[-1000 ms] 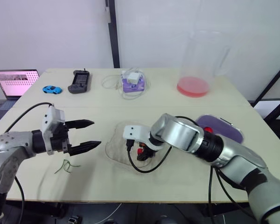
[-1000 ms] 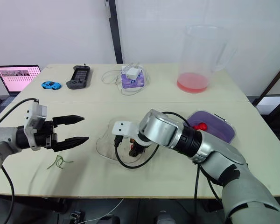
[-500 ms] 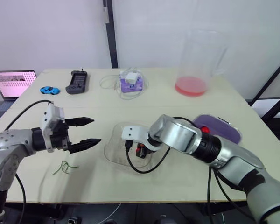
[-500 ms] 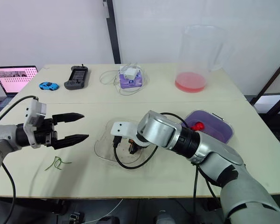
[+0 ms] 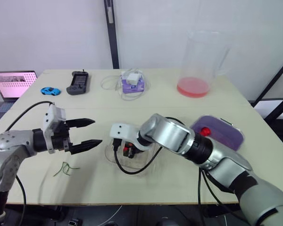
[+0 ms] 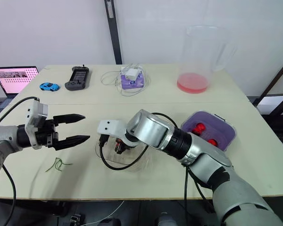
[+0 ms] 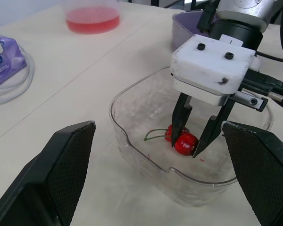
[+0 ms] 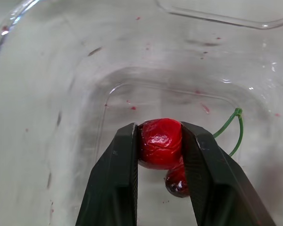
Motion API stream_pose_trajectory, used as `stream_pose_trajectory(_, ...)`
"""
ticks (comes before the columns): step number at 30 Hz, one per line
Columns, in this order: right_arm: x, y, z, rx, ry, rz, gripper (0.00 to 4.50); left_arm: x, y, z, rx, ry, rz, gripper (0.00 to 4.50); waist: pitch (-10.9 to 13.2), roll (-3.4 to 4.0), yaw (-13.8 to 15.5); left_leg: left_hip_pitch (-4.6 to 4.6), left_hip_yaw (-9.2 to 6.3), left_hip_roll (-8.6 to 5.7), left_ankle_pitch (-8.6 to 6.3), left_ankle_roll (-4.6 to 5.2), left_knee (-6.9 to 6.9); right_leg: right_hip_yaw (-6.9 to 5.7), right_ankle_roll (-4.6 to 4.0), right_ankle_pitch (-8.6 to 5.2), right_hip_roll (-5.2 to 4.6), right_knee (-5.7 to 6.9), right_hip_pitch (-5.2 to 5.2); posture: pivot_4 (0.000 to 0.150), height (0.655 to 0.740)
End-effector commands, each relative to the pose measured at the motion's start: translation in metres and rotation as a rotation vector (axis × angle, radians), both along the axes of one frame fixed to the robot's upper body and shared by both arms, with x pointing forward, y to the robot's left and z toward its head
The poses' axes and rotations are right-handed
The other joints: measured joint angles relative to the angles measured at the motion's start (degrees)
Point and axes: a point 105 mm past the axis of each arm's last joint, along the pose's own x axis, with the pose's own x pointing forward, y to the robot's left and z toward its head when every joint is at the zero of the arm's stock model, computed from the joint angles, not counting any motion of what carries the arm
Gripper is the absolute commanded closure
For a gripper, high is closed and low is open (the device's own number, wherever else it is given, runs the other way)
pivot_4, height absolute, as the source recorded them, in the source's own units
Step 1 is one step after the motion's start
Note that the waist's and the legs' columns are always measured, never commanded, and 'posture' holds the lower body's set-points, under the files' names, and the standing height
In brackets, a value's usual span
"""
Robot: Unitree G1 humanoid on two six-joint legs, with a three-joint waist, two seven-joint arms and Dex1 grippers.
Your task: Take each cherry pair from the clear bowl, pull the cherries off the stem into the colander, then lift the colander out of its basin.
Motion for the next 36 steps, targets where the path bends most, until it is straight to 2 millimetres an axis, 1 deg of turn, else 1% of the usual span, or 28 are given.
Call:
stream_pose_trajectory(1,0.002,0.005,0.025,0.073,-0.043,-0.001,1.79,0.000,-0.003,0.007,-0.001,-0.027,-0.016,0.00,0.0,0.00,0.0,0.00,0.00,0.00,0.00,0.00,0.00,0.00,0.00,0.00,0.00,0.00,0.00,0.150,0.7332)
stream_pose_trajectory(3,-0.001,0.003,0.035,0.093,-0.034,-0.002,0.87,0.000,-0.003,0.007,0.000,-0.023,-0.022,0.00,0.0,0.00,0.0,0.00,0.00,0.00,0.00,0.00,0.00,0.00,0.00,0.00,0.00,0.00,0.00,0.150,0.7332)
stream_pose_trajectory(6,-0.004,-0.002,0.045,0.110,-0.023,-0.018,0.87,0.000,-0.001,0.008,0.004,-0.020,-0.025,0.00,0.0,0.00,0.0,0.00,0.00,0.00,0.00,0.00,0.00,0.00,0.00,0.00,-0.01,0.00,0.00,0.150,0.7332)
stream_pose_trajectory(9,-0.003,-0.009,0.045,0.102,-0.018,-0.042,0.87,0.002,0.002,0.009,0.009,-0.020,-0.023,0.00,0.0,0.00,0.0,0.00,-0.01,0.00,0.00,0.00,0.00,-0.01,0.00,0.00,0.00,0.00,0.01,0.150,0.7332)
stream_pose_trajectory(10,-0.001,-0.012,0.042,0.092,-0.018,-0.059,0.87,0.002,0.002,0.009,0.010,-0.020,-0.024,0.00,0.0,0.00,0.0,0.00,-0.01,0.00,0.00,0.00,0.00,-0.01,0.00,0.00,0.00,0.00,0.01,0.150,0.7332)
stream_pose_trajectory(12,0.008,-0.020,0.028,0.043,-0.041,-0.099,0.87,0.003,0.002,0.010,0.012,-0.021,-0.027,0.00,0.0,0.00,0.0,0.00,0.00,0.00,0.00,0.00,0.00,-0.01,0.00,0.00,0.00,0.00,0.00,0.150,0.7332)
stream_pose_trajectory(13,0.010,-0.021,0.025,0.030,-0.051,-0.101,0.87,0.003,0.001,0.010,0.011,-0.021,-0.030,0.00,0.0,0.00,0.0,0.00,0.00,0.00,0.00,0.00,0.00,-0.01,0.00,0.00,0.01,0.00,0.00,0.150,0.7332)
stream_pose_trajectory(17,0.011,-0.016,0.021,0.028,-0.063,-0.084,0.87,0.003,0.000,0.010,0.012,-0.020,-0.037,0.00,0.0,0.01,-0.1,0.00,0.01,0.00,0.00,0.00,0.00,0.00,0.00,0.00,-0.01,0.00,-0.01,0.150,0.7332)
stream_pose_trajectory(23,0.023,-0.019,0.008,-0.013,-0.095,-0.102,0.87,0.004,0.000,0.011,0.004,-0.015,-0.031,0.00,0.0,0.00,-0.1,0.00,0.01,0.00,0.00,0.00,-0.01,0.00,0.00,0.00,0.00,0.00,-0.02,0.150,0.7332)
stream_pose_trajectory(30,0.019,-0.015,-0.003,-0.003,-0.046,-0.098,0.87,0.004,0.003,0.011,0.017,-0.015,-0.017,0.00,0.0,0.00,-0.1,0.00,0.00,0.00,0.00,0.00,-0.01,0.00,0.00,0.00,0.01,0.01,-0.01,0.150,0.7332)
stream_pose_trajectory(33,0.019,-0.013,-0.006,0.006,-0.034,-0.105,1.71,0.004,0.003,0.011,0.017,-0.017,-0.014,0.00,0.0,0.00,-0.1,0.00,0.00,0.00,0.00,0.00,-0.01,0.00,0.00,0.00,0.00,0.01,-0.01,0.150,0.7332)
stream_pose_trajectory(36,0.020,-0.013,-0.005,0.005,-0.045,-0.102,3.13,0.005,0.003,0.011,0.018,-0.018,-0.012,0.00,0.0,0.00,0.0,0.00,0.00,0.00,0.00,0.00,0.00,0.00,0.00,0.00,0.00,0.01,-0.01,0.150,0.7332)
